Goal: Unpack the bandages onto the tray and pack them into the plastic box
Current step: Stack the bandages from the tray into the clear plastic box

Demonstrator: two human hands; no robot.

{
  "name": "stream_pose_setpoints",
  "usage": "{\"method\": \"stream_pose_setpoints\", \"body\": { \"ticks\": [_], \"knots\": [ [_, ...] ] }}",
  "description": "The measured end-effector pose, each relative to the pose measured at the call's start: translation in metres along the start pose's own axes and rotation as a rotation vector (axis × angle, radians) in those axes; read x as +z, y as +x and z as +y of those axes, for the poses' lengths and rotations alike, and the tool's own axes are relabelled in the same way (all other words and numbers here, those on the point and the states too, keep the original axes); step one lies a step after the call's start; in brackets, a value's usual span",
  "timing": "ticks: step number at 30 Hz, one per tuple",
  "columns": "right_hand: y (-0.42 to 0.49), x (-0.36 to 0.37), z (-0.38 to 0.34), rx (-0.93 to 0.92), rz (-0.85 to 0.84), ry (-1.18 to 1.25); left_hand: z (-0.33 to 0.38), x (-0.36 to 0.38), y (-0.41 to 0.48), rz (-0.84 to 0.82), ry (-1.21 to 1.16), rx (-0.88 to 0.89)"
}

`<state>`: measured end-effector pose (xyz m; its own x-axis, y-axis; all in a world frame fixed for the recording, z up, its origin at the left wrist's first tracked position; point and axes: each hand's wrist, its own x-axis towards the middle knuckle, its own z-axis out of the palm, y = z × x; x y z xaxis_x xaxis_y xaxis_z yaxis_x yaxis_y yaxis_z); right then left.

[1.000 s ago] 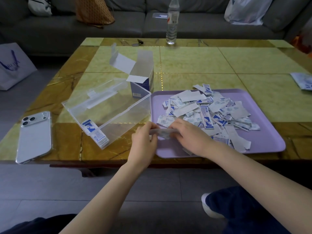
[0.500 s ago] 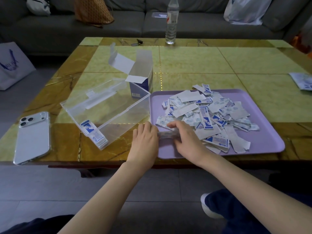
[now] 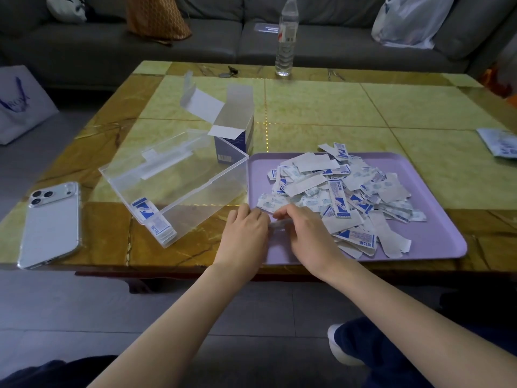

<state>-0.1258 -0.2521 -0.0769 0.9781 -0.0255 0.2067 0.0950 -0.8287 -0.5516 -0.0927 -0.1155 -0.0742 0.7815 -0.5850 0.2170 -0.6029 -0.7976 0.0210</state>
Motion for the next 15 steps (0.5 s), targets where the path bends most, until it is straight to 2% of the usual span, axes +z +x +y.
{"method": "stream_pose_setpoints", "body": {
  "ticks": [5,7,11,15],
  "knots": [
    [-0.002,-0.002,0.003,0.025,0.028,0.034,0.001,0.004,0.0,-0.065,0.055,0.009],
    [-0.002,0.0,0.005,0.03,-0.017,0.044,0.003,0.006,0.0,-0.1,0.099,-0.03],
    [-0.001,0.005,0.005,0.034,-0.087,0.055,0.008,0.01,0.001,-0.106,0.111,-0.02],
    [0.0,0.003,0.003,0.054,-0.008,0.027,0.006,0.006,-0.001,-0.039,0.025,-0.036]
  ]
}}
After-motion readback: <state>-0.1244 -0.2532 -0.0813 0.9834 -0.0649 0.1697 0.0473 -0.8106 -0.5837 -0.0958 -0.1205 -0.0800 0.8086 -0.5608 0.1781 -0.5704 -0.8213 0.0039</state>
